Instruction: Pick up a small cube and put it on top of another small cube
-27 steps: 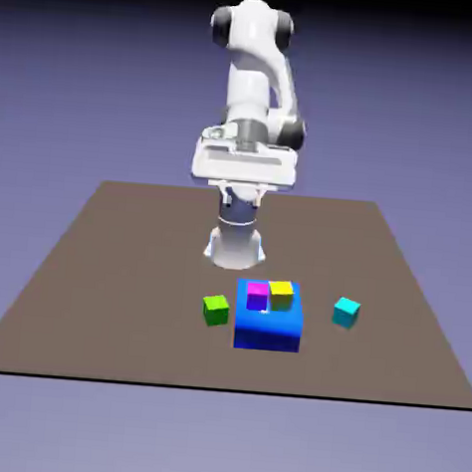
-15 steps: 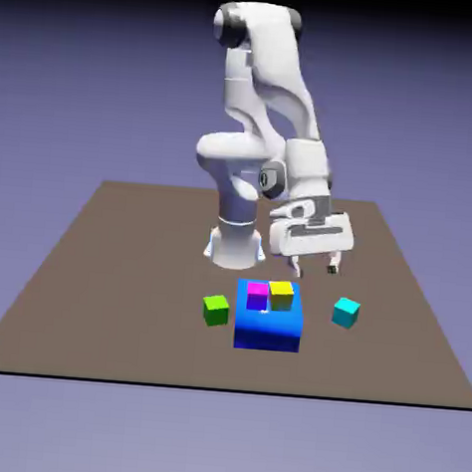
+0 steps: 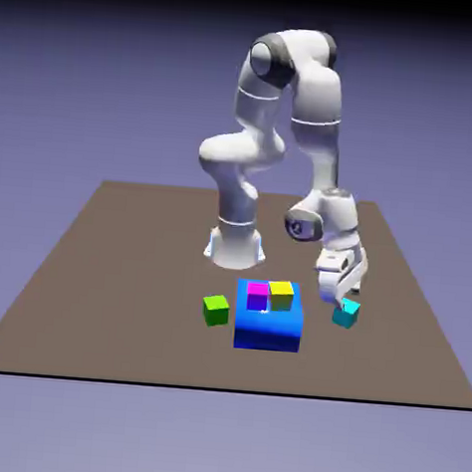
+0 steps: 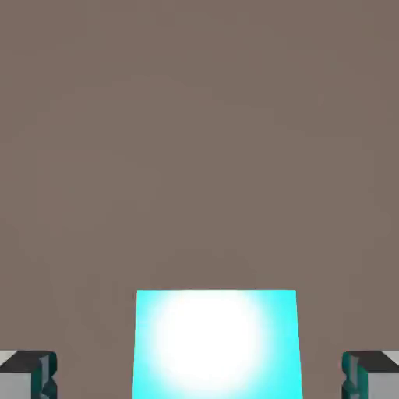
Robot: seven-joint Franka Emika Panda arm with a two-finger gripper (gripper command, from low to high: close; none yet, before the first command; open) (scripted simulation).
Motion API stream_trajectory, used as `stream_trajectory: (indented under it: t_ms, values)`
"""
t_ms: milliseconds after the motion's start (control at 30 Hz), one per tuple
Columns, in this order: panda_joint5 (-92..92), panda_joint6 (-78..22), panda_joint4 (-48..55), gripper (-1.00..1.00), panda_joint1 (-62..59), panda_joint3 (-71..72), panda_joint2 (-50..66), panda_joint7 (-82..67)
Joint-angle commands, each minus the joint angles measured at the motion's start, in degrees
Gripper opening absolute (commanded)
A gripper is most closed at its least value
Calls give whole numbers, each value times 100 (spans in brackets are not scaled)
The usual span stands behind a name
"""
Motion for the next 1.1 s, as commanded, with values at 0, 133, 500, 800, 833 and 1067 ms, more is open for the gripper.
stream_trajectory:
  t_ms: [0,133,500,800,833,1067]
  values:
    - [158,138,72,0,206,-157,208,-110]
    - [21,18,10,-100,27,-21,27,-14]
    - [-809,-1381,-520,-100,-1402,752,-1867,272]
    - [508,-3271,-581,-100,-1224,-809,-3736,-1952]
    - [654,-3481,-588,-100,-1204,-983,-3944,-2199]
    - [1503,-4701,-627,-100,-1089,-1990,-5150,-3635]
